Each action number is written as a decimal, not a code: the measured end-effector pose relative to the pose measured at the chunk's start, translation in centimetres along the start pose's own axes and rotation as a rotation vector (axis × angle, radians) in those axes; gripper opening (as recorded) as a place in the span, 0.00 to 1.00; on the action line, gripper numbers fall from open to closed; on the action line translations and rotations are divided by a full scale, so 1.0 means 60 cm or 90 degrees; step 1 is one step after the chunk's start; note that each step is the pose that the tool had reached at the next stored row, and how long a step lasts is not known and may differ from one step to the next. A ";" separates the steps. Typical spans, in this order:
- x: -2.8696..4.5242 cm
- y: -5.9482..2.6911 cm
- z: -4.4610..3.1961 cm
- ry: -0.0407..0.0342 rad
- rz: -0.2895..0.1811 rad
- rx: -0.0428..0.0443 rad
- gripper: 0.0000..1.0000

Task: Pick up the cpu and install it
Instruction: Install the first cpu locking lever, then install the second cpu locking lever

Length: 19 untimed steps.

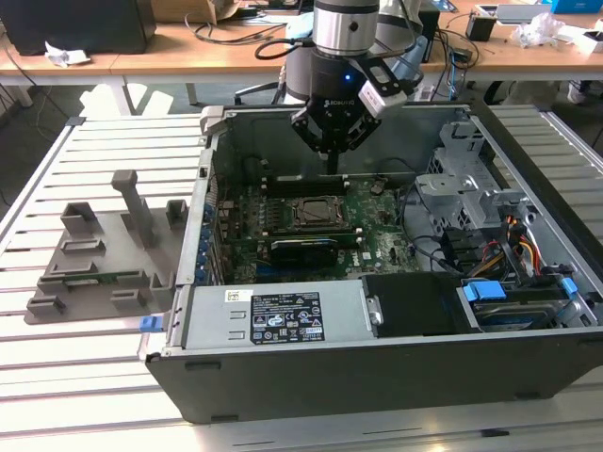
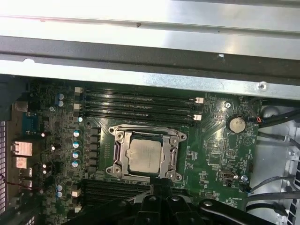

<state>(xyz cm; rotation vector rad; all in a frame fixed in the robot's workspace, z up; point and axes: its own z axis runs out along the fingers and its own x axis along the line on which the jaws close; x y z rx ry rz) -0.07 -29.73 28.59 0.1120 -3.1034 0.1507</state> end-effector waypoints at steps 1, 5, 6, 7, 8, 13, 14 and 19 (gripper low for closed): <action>0.000 0.000 0.000 0.0000 0.000 0.0000 0.11; 0.000 0.000 -0.001 0.0000 0.000 0.0000 0.11; 0.000 0.000 -0.001 0.0000 0.000 0.0000 0.11; 0.000 0.000 -0.001 0.0000 0.000 0.0000 0.11; 0.000 0.000 -0.002 0.0000 0.000 0.0000 0.11; 0.000 0.000 -0.002 -0.0003 0.000 -0.0057 0.11; 0.000 0.000 -0.002 -0.0011 0.000 -0.0153 0.11; 0.000 0.000 -0.002 -0.0059 -0.002 -0.0806 0.11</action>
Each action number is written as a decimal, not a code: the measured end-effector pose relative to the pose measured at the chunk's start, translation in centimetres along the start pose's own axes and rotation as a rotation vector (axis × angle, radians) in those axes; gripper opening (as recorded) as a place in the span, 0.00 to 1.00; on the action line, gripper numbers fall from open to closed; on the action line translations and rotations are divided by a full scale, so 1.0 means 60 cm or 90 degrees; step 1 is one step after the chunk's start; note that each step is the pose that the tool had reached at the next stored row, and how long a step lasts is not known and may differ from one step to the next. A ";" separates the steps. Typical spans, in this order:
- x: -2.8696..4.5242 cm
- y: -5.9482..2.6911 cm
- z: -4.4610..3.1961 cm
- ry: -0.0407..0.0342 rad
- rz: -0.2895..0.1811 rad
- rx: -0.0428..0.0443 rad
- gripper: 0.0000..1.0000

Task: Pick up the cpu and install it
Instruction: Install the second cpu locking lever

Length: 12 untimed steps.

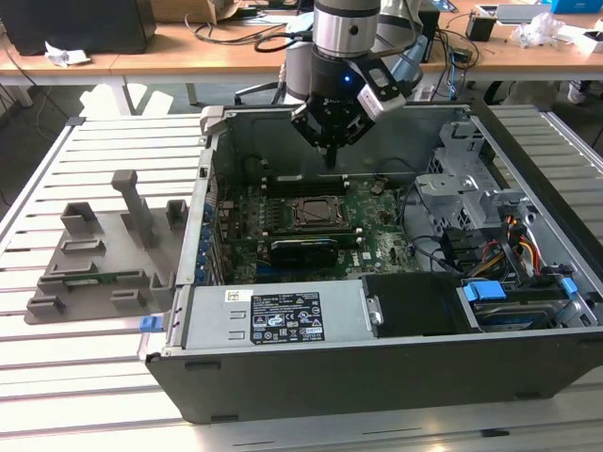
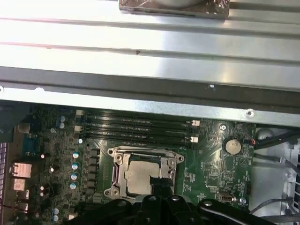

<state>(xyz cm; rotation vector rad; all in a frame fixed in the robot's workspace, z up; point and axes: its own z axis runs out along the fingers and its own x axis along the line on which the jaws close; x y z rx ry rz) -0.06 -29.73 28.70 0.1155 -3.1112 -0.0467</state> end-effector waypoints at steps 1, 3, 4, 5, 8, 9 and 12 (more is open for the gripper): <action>0.000 0.000 0.000 -0.0004 0.000 -0.0043 0.11; 0.000 0.000 0.000 -0.0005 0.000 -0.0063 0.11; 0.000 -0.001 0.000 -0.0006 0.000 -0.0073 0.11; 0.000 -0.003 0.000 -0.0006 0.000 -0.0073 0.11; 0.001 -0.017 0.000 -0.0005 0.000 -0.0073 0.11; 0.001 -0.019 0.000 -0.0005 0.000 -0.0074 0.11; 0.002 -0.030 0.000 -0.0006 0.000 -0.0073 0.11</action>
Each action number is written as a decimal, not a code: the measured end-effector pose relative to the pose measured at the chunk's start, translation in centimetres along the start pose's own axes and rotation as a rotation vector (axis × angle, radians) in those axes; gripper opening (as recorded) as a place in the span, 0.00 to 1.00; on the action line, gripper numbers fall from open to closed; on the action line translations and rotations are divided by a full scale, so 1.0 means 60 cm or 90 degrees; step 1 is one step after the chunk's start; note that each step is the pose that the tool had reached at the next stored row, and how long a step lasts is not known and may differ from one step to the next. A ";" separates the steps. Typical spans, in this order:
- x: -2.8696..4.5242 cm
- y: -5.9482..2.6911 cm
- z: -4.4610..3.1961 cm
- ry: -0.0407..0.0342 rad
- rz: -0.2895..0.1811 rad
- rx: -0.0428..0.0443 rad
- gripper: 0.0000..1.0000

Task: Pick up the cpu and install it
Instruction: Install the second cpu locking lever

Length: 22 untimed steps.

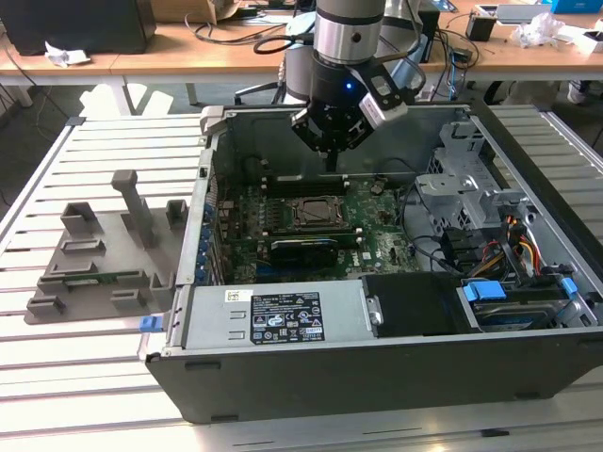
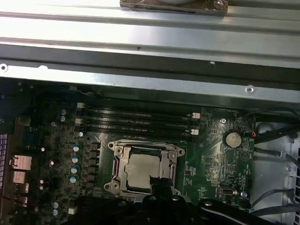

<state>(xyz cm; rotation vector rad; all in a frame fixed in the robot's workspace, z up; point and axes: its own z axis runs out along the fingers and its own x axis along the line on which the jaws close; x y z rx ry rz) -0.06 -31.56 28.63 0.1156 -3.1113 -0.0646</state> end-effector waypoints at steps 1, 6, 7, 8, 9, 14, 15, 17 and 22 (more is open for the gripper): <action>0.000 -0.003 0.000 0.0000 0.000 0.0000 0.11; 0.001 -0.014 -0.001 0.0000 0.000 0.0001 0.11; 0.001 -0.016 -0.001 0.0000 0.000 0.0000 0.11; 0.001 -0.017 -0.001 0.0000 0.000 0.0000 0.11; 0.002 -0.020 -0.001 0.0000 0.000 0.0000 0.11; 0.002 -0.033 0.001 -0.0002 0.000 -0.0020 0.11; 0.003 -0.036 0.002 -0.0002 0.000 -0.0023 0.11; 0.003 -0.042 0.005 -0.0002 0.000 -0.0029 0.11; 0.004 -0.057 0.026 -0.0003 0.000 -0.0044 0.11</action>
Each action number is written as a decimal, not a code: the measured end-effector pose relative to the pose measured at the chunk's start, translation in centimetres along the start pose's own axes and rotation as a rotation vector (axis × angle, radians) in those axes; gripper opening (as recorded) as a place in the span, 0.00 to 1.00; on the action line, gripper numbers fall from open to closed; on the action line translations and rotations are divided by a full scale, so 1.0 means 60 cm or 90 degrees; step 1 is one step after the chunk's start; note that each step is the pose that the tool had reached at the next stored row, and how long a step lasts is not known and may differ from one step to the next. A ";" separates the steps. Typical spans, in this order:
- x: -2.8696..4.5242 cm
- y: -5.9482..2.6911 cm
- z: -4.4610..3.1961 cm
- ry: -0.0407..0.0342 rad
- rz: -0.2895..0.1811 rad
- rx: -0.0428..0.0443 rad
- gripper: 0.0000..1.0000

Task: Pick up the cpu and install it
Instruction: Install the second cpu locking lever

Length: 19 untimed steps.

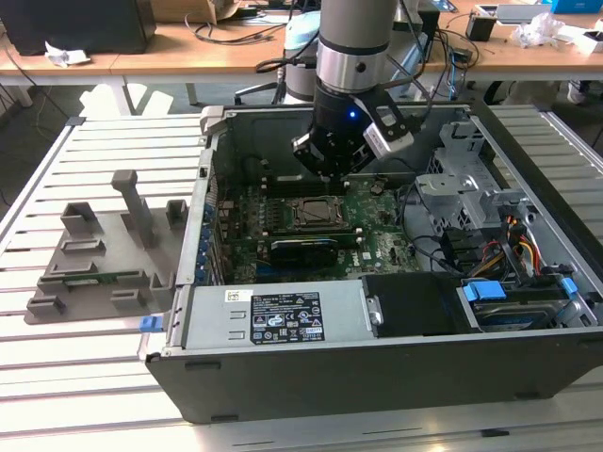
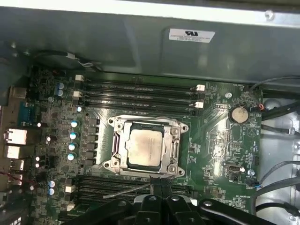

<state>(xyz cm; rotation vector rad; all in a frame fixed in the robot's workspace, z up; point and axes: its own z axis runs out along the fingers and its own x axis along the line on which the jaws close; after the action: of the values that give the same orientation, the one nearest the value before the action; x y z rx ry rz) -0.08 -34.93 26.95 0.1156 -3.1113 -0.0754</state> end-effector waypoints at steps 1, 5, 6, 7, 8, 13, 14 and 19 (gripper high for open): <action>0.000 -0.002 0.003 0.0000 0.000 0.0000 0.11; 0.005 -0.012 0.018 0.0000 0.000 -0.0002 0.11; 0.011 -0.016 0.021 -0.0002 0.000 -0.0030 0.11; 0.019 -0.019 0.022 -0.0007 0.000 -0.0093 0.11; 0.025 -0.023 0.024 -0.0012 -0.001 -0.0163 0.11; 0.043 -0.041 0.035 -0.0022 -0.001 -0.0293 0.11; 0.046 -0.045 0.037 -0.0023 -0.001 -0.0310 0.11; 0.063 -0.051 0.046 -0.0029 -0.001 -0.0397 0.11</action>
<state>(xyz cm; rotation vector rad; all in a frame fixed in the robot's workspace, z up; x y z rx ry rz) -3.70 -38.11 24.16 0.1171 -3.1097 -0.1727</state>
